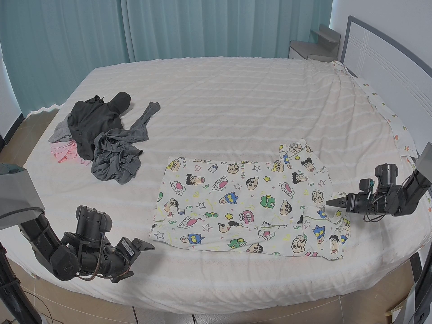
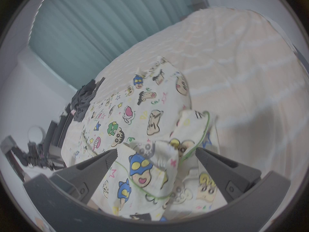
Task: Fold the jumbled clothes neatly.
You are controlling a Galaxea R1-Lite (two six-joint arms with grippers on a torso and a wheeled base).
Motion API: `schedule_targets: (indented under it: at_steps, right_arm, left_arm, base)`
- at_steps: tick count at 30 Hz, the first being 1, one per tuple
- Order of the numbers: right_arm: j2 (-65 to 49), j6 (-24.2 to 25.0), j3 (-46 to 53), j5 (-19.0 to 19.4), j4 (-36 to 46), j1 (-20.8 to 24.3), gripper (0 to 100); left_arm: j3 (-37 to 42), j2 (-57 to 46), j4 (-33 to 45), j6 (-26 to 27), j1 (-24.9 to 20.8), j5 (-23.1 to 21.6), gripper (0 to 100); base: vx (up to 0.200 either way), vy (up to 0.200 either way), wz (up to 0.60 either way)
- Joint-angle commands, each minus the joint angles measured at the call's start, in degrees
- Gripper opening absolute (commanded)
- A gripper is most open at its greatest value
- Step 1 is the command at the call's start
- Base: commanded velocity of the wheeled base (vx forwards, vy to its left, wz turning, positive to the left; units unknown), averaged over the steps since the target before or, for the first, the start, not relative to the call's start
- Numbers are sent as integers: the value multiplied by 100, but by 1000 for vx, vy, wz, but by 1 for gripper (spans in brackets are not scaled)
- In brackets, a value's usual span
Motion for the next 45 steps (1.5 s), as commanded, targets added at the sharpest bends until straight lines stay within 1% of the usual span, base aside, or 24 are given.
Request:
schedule_targets:
  at_steps: [1,2,3,5,18,25,29,30,34,35,36,39,45]
  right_arm:
    - [418,-591,-759,322,474,-116,100]
    - [453,-662,-803,392,474,-125,100]
    - [462,-679,-803,594,492,-134,100]
    - [462,-688,-794,753,501,-134,100]
    - [-57,-732,-698,805,378,-213,100]
    - [-39,-776,-645,761,193,-143,100]
    - [-30,-855,-601,761,228,-2,100]
    - [93,-908,-707,753,325,147,100]
    - [277,-1013,-1067,753,835,288,100]
    - [400,-1083,-1322,753,1213,341,100]
    - [488,-1127,-1471,744,1397,349,100]
    - [708,-1136,-1673,717,1503,323,100]
    - [884,-1136,-1691,717,1511,209,100]
  left_arm:
    - [-2,44,0,-3,-7,-3,100]
    - [-2,61,-9,-3,-33,6,100]
    - [7,61,0,-3,-51,6,100]
    - [24,61,-9,6,-68,6,100]
    - [42,61,-9,6,-104,6,100]
    - [42,70,-9,6,-104,6,100]
    - [42,79,-9,6,-104,6,100]
    - [42,88,-9,6,-112,6,100]
    - [42,88,-9,6,-112,6,100]
    - [42,88,-9,6,-121,6,100]
    - [42,88,-9,6,-121,6,100]
    - [42,88,-9,6,-121,6,100]
    - [42,96,-9,6,-121,6,100]
  base:
    - [0,0,0]
    - [0,0,0]
    - [0,0,0]
    - [0,0,0]
    - [0,0,0]
    - [0,0,0]
    - [0,0,0]
    - [0,0,0]
    - [0,0,0]
    - [0,0,0]
    - [0,0,0]
    - [0,0,0]
    - [0,0,0]
